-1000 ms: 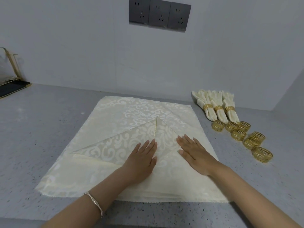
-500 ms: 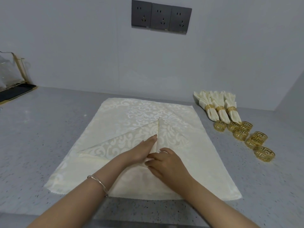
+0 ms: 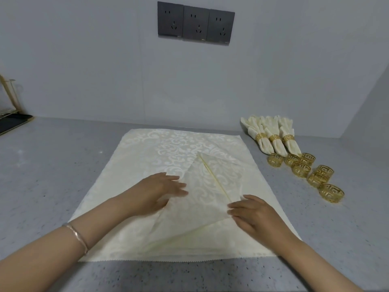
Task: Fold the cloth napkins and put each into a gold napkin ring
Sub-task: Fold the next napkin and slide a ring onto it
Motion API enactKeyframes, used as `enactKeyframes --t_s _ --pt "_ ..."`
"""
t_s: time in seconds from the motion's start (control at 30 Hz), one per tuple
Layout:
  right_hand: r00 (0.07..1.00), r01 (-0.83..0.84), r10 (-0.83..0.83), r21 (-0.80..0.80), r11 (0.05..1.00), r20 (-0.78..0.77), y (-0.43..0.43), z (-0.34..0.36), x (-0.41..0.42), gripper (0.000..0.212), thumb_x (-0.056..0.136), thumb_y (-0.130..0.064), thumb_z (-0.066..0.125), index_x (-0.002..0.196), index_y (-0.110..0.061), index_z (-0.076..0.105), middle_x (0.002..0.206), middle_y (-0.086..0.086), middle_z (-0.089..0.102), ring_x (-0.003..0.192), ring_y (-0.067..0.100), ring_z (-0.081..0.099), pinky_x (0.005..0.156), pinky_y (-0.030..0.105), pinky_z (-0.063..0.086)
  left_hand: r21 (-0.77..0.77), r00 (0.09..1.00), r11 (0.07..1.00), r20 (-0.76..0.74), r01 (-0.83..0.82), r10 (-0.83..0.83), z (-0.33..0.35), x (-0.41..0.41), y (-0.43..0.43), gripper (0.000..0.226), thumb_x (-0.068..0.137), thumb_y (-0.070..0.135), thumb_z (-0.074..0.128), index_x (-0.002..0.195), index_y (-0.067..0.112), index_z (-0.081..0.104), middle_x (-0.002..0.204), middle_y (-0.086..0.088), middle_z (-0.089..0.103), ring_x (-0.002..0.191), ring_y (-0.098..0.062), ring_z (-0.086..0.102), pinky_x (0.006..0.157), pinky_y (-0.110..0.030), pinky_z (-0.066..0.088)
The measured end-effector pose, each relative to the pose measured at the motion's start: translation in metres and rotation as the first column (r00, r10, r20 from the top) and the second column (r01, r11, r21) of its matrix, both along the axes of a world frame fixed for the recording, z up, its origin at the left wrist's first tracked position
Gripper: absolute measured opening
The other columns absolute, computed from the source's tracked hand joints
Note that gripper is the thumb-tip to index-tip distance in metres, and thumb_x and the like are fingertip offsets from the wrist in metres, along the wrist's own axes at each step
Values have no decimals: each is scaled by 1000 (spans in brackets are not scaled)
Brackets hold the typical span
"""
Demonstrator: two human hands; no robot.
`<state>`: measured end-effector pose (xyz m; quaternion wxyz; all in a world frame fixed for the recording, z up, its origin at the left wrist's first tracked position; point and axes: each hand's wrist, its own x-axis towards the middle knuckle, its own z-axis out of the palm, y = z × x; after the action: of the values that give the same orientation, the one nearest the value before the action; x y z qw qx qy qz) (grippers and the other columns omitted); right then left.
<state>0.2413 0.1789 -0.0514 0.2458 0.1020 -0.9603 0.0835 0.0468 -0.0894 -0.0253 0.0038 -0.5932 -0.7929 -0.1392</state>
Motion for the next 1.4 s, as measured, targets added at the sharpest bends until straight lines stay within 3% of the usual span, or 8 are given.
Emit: enactKeyframes --t_s 0.27,0.4,0.5,0.57,0.77,0.97,1.27,1.4 --pt "992 101 -89 -137 985 89 -15 5 -4 39 85 -61 51 88 -29 72 89 -21 61 81 -3 57 69 15 48 -70 951 988 268 -138 152 17 -12 14 29 78 33 70 102 48 69 111 30 62 112 13 47 97 -12 37" --pt "980 195 -176 -281 940 93 -22 9 -8 16 87 -40 63 78 -26 65 84 -18 56 71 3 57 61 16 44 -60 846 969 475 -242 241 26 -20 34 42 83 5 63 54 36 65 58 19 57 59 -1 51 63 -17 40" --pt "967 253 -219 -444 859 129 -23 13 -13 18 84 -18 69 91 -30 58 88 -20 55 76 4 56 64 11 41 -92 774 925 521 -369 361 23 -26 52 53 88 29 66 48 20 32 50 7 33 48 -8 27 50 -20 24" --pt "961 277 -215 -554 785 175 -22 16 -19 26 83 -10 69 94 -29 56 88 -18 52 74 6 54 61 11 40 -115 715 895 562 -431 416 19 -28 63 51 87 38 66 52 16 36 49 5 36 46 -9 29 50 -20 25" --pt "954 275 -283 -648 711 95 15 22 -57 18 90 -14 61 103 -26 56 109 -17 54 98 0 52 76 4 36 -180 666 851 552 -493 503 15 -25 74 27 87 26 65 67 10 55 55 1 44 49 -11 39 55 -22 31" --pt "896 433 -250 -590 682 368 47 18 -102 37 95 -31 53 130 -19 49 128 -5 53 121 12 48 99 23 36 -143 647 810 530 -569 548 9 -21 80 28 88 22 61 65 13 48 65 -3 51 57 -15 43 61 -25 34" --pt "925 348 -131 -656 669 357 43 26 -37 25 86 -25 68 108 -26 56 71 -8 52 55 2 43 57 16 36 40 724 816 487 -577 488 3 -24 105 24 92 26 55 70 29 47 92 6 56 89 -16 53 73 -27 38" --pt "932 340 -105 -738 584 346 40 29 -33 17 90 -23 63 105 -19 56 46 -9 46 43 3 40 49 15 34 83 755 797 394 -598 525 -6 -15 109 22 94 28 54 115 24 59 128 1 53 125 -21 41 94 -29 37"
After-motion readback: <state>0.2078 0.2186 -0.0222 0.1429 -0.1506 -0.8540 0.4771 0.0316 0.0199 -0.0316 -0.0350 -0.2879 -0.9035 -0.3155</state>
